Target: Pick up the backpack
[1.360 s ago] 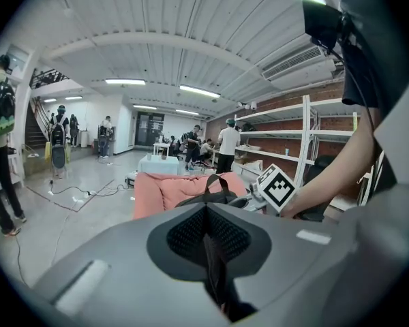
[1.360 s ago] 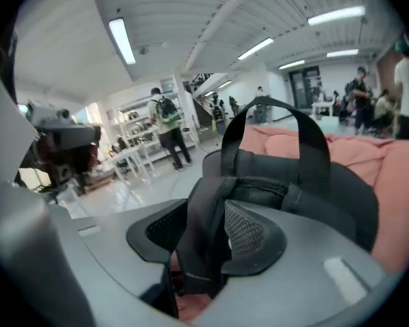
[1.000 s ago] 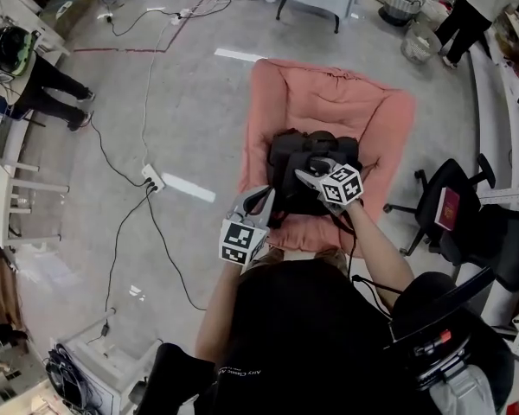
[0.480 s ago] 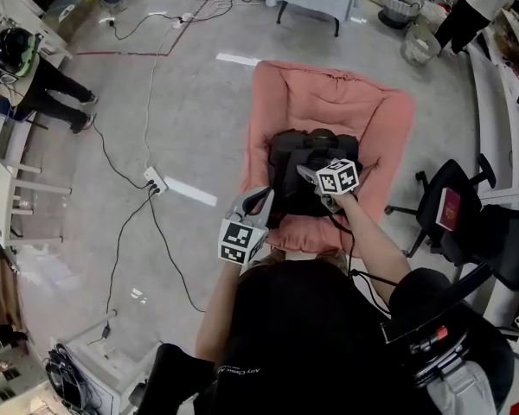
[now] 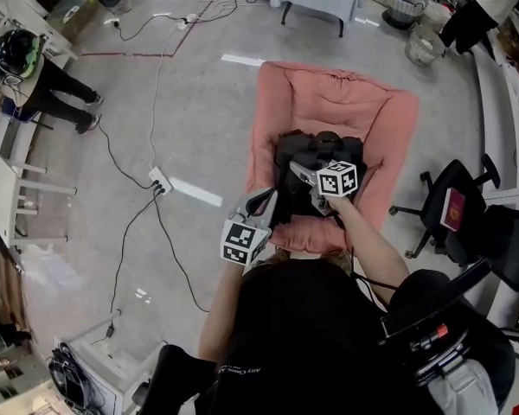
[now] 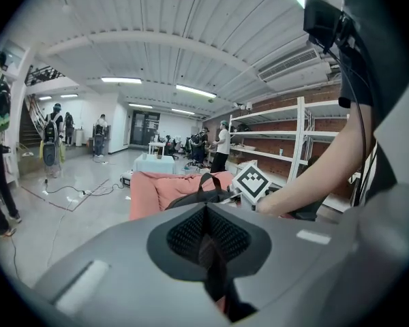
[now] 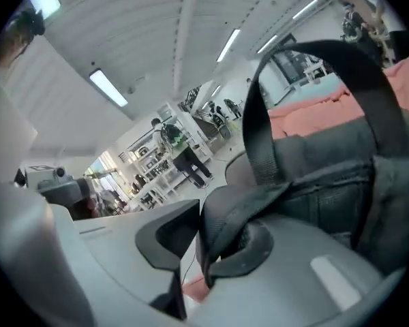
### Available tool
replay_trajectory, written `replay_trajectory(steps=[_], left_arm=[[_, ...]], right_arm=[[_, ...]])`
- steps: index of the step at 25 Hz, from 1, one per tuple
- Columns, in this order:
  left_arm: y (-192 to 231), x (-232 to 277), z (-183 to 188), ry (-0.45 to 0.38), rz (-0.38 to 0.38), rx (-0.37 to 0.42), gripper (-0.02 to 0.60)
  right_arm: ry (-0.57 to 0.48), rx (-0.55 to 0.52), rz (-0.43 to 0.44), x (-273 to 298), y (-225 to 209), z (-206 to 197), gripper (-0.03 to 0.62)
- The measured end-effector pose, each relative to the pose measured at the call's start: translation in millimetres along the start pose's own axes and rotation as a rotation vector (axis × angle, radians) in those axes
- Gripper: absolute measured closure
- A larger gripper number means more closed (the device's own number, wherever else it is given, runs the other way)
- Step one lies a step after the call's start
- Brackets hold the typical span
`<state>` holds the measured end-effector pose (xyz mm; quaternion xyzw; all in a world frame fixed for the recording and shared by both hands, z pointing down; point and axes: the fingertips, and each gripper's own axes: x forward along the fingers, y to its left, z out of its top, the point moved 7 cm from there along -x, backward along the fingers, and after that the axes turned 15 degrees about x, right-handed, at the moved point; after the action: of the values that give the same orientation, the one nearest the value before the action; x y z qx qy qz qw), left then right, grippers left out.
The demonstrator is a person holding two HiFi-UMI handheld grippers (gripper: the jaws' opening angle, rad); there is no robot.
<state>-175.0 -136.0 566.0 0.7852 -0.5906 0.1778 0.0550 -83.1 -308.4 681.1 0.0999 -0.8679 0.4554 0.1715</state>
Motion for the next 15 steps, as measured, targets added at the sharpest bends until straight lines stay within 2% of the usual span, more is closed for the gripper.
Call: replay_trajectory(steps=[2,3,5,7,9,10,12,15], left_arm=[[4,4,-7,0.004,-0.049,-0.047,0.580],[5,8,-12,0.007,-0.097,-0.083,0.580],[2,21,-24,0.012,-0.219,-0.136,0.578],[-10,43,-43,0.040,-0.370,-0.157,0.573],[-29,63,-64,0.078,-0.543,-0.172,0.476],[-37,70,-71,0.083,-0.611,-0.185,0.447],[-48,79,-77,0.061,-0.681,-0.220,0.433],[-55,93,-79,0.019,-0.702,-0.266,0.411]], right_arm=[[0.008,0.006,0.020,-13,8,-4,0.516],[0.017,0.011,0.033,-21,13,-8,0.514],[0.037,0.027,0.063,-38,23,-17,0.511],[0.052,0.037,0.089,-55,33,-28,0.502],[0.069,0.030,0.101,-65,40,-36,0.501],[0.084,0.020,0.102,-67,43,-39,0.500],[0.133,-0.012,0.098,-67,48,-41,0.498],[0.189,-0.050,0.085,-70,52,-40,0.491]])
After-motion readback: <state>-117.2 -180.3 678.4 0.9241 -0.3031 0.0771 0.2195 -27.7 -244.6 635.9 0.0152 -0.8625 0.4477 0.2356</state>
